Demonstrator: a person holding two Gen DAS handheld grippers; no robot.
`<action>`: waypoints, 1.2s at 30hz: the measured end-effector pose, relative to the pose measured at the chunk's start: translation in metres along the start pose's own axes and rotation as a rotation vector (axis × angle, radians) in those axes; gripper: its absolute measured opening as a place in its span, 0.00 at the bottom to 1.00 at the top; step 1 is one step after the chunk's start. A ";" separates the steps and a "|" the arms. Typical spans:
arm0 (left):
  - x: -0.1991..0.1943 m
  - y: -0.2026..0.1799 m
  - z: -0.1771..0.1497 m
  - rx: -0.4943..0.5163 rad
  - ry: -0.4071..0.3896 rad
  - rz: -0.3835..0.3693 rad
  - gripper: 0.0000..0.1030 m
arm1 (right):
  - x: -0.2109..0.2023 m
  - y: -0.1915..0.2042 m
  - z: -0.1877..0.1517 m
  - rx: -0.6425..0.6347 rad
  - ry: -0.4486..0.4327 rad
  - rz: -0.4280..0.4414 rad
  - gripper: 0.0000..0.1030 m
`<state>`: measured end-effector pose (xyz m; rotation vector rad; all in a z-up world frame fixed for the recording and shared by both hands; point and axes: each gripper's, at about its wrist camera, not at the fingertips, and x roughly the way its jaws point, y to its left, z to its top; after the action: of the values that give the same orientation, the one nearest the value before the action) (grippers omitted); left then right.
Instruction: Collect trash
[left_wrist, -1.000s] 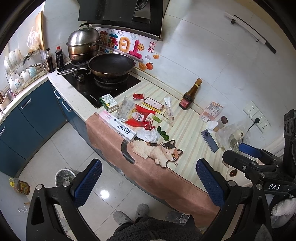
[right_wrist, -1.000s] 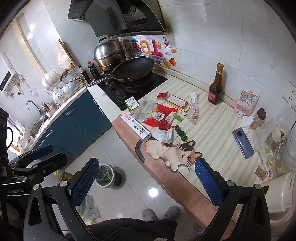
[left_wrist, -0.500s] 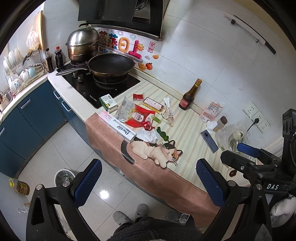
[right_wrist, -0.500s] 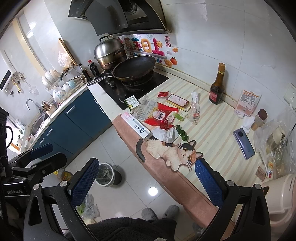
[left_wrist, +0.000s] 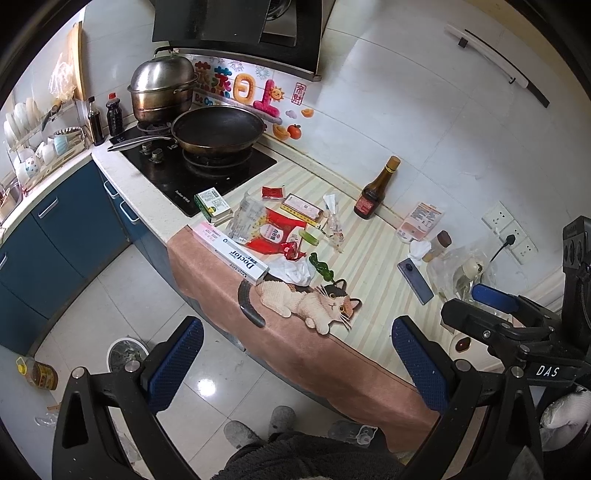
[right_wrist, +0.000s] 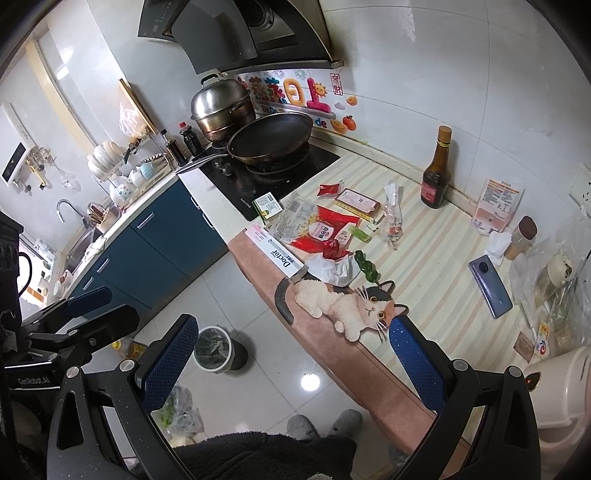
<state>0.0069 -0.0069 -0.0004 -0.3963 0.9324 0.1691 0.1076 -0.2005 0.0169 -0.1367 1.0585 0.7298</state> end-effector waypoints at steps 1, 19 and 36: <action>0.000 0.000 0.000 0.001 0.000 0.000 1.00 | 0.000 0.000 0.000 0.000 0.000 0.001 1.00; 0.001 0.002 0.001 0.015 0.001 -0.013 1.00 | -0.002 0.001 0.004 0.010 -0.007 0.016 1.00; 0.198 0.103 0.051 -0.098 0.187 0.464 1.00 | 0.173 -0.088 0.043 0.214 0.073 -0.284 1.00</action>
<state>0.1291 0.1025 -0.1600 -0.2834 1.1948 0.6108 0.2415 -0.1661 -0.1257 -0.1274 1.1514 0.3550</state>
